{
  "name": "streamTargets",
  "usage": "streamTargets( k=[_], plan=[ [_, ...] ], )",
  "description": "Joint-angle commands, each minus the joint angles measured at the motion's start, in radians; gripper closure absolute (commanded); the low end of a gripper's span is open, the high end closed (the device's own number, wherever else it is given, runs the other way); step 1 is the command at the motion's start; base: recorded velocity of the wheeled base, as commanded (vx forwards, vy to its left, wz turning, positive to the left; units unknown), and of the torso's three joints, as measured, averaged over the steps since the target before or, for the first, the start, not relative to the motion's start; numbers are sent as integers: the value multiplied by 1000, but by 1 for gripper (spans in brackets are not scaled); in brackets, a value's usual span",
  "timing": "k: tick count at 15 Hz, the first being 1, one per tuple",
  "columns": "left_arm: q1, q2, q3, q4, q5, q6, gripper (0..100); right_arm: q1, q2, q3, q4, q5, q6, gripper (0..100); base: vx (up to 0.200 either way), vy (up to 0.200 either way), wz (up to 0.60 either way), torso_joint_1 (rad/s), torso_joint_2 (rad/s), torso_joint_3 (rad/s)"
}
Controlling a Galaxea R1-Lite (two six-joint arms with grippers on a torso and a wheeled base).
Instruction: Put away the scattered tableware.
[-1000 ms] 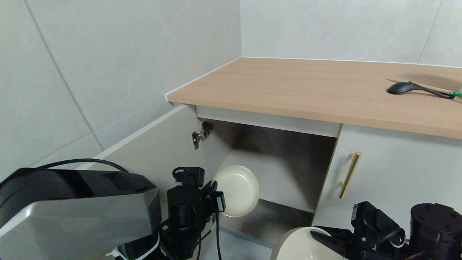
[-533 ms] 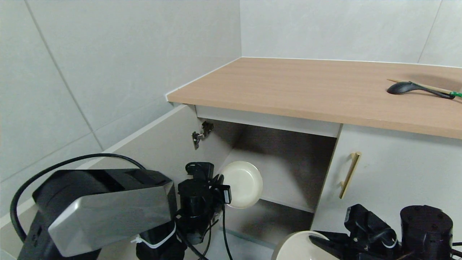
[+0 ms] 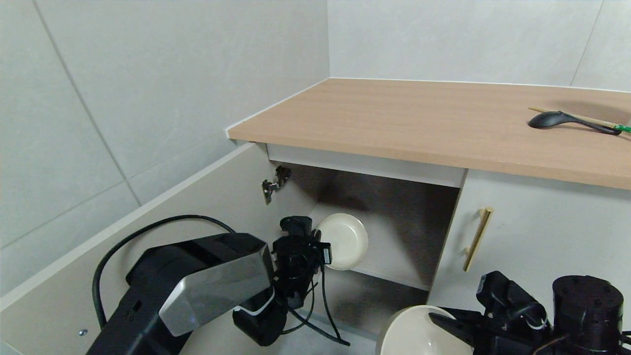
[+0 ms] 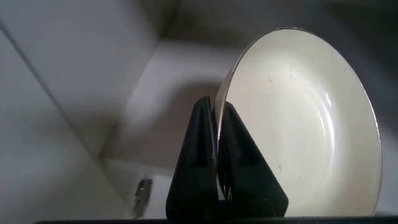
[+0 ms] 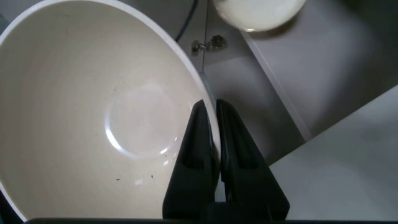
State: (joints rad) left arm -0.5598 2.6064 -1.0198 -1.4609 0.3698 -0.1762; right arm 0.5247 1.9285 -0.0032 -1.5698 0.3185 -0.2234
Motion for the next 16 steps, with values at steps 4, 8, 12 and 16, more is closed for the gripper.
streamTargets(
  k=[4,8,12,16],
  plan=[
    [8,11,-71,60,-38,-42,100,0,14,0,-1,1,-1,100,0,0,0,0,0,0],
    [4,-5,-166,212,-43,-123,100,0,27,0,-1,1,-1,100,0,0,0,0,0,0],
    [4,23,-270,310,-45,-147,100,1,43,0,-1,1,-2,100,0,0,0,0,0,0],
    [1,87,-267,335,-58,-54,100,0,44,0,-1,1,-1,100,0,0,0,0,0,0]
  ],
)
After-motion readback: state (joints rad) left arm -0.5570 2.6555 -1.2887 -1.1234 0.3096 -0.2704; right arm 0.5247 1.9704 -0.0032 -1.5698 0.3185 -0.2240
